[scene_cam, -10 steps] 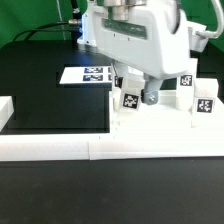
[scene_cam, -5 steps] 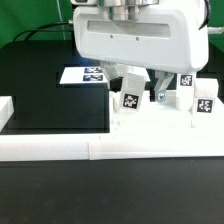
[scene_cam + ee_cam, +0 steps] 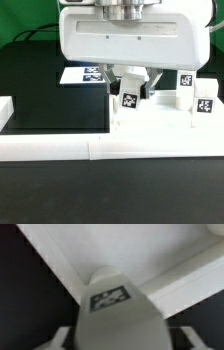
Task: Assemble square table
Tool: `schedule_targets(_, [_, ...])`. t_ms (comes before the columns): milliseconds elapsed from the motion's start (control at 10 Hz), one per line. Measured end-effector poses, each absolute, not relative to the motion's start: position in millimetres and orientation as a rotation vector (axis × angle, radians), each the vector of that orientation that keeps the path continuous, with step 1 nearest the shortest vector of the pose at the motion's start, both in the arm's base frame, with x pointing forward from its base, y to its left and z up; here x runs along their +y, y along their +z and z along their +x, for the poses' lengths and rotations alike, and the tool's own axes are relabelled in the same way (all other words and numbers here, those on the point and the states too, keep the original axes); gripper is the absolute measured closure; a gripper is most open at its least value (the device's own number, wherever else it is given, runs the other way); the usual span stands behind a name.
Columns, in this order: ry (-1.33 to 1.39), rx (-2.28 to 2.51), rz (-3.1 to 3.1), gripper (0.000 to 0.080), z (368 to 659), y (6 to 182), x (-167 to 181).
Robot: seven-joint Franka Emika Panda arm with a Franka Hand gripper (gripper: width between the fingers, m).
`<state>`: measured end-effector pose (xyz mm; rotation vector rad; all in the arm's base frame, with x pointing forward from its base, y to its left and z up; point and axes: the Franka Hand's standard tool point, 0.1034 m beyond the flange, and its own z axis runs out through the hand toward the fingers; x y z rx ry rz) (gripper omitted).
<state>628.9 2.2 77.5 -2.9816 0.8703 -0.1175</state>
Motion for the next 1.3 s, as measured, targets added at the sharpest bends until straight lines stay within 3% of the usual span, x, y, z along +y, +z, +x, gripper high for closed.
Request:
schedule_targets(100, [-0.116,0.928,-2.962,0.0505,629,77.5,2])
schedule_targets(400, [-0.105,1.272,-2.815,0.0505,629,76.5,-1])
schedule_targets(900, [0.068,2.288,-1.986,0.0505,625,74.5,-5])
schedule_targets(1100, [0.079,2.384,-1.876,0.0505,625,74.2,-2])
schedule_targets(1300, [0.075,2.333,-1.939,0.0262,624,73.6,-1])
